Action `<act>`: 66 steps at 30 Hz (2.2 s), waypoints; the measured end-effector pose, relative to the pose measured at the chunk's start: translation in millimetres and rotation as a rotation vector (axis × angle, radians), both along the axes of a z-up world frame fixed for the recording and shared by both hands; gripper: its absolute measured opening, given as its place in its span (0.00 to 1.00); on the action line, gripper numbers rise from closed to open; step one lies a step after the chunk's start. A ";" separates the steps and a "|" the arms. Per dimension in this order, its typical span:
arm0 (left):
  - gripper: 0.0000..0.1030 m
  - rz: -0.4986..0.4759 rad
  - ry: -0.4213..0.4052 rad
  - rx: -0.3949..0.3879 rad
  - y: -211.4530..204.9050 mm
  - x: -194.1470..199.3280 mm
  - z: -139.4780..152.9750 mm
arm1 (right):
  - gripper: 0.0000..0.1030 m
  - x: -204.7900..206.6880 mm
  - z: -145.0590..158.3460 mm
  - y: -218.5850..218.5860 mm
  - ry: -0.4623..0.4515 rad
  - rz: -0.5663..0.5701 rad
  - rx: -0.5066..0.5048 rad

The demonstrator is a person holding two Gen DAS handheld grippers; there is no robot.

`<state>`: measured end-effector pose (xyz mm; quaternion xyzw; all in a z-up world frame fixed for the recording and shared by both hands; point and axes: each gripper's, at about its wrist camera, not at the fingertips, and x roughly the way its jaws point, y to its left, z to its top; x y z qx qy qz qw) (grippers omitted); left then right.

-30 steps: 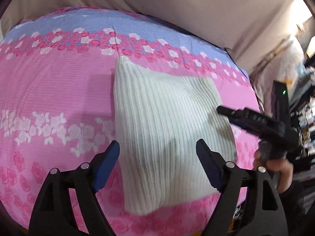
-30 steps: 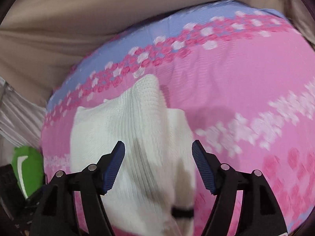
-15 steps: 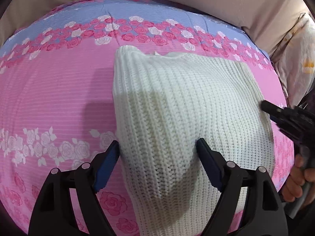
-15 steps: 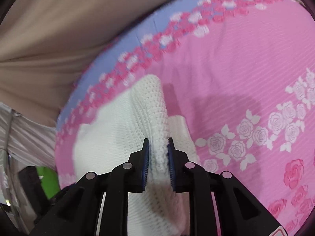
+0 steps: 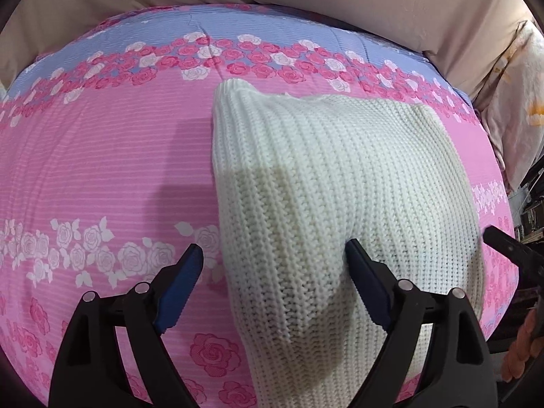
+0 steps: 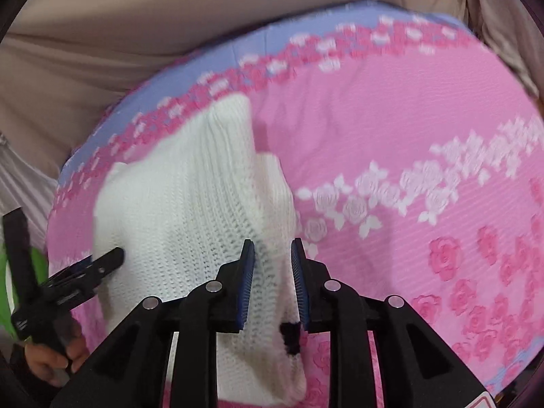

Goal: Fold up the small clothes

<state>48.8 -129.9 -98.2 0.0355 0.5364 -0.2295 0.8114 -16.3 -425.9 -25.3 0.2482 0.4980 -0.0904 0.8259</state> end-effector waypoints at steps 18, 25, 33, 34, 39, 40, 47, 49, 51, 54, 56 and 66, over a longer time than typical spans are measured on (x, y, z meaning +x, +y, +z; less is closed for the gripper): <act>0.84 0.020 -0.056 0.040 22.6 -25.6 32.8 | 0.27 -10.7 24.8 31.0 -0.020 0.058 0.077; 0.84 0.094 -0.027 0.078 57.9 -32.6 29.5 | 0.27 42.3 27.6 113.7 -0.004 0.312 0.082; 0.84 0.176 0.021 0.101 95.6 -37.6 19.8 | 0.29 88.6 -22.6 159.3 0.105 0.405 0.083; 0.84 0.179 0.028 0.100 96.7 -38.7 18.7 | 0.29 94.7 -23.9 162.4 0.084 0.416 0.070; 0.85 0.198 0.080 0.001 98.5 -36.5 21.4 | 0.27 93.9 -8.5 152.3 0.064 0.417 0.114; 0.87 0.206 0.089 -0.041 97.9 -33.7 24.0 | 0.27 85.9 -0.9 141.8 0.036 0.387 0.145; 0.89 0.207 0.170 -0.183 60.0 2.3 20.5 | 0.70 12.1 18.7 21.4 -0.027 0.036 0.155; 0.89 0.174 0.197 -0.191 41.9 9.3 13.0 | 0.71 7.4 0.5 1.3 0.034 -0.010 0.175; 0.89 0.146 0.216 -0.181 26.4 13.9 2.7 | 0.73 5.7 -16.1 -6.5 0.062 -0.022 0.205; 0.90 0.125 0.249 -0.176 14.9 19.8 -16.2 | 0.76 10.4 -42.3 -6.9 0.097 -0.014 0.267; 0.93 0.132 0.274 -0.203 14.8 25.0 -25.8 | 0.80 15.7 -57.2 -6.0 0.102 -0.005 0.332; 0.94 0.092 0.303 -0.344 5.8 43.5 -30.2 | 0.95 54.6 -66.5 6.2 0.003 0.047 0.405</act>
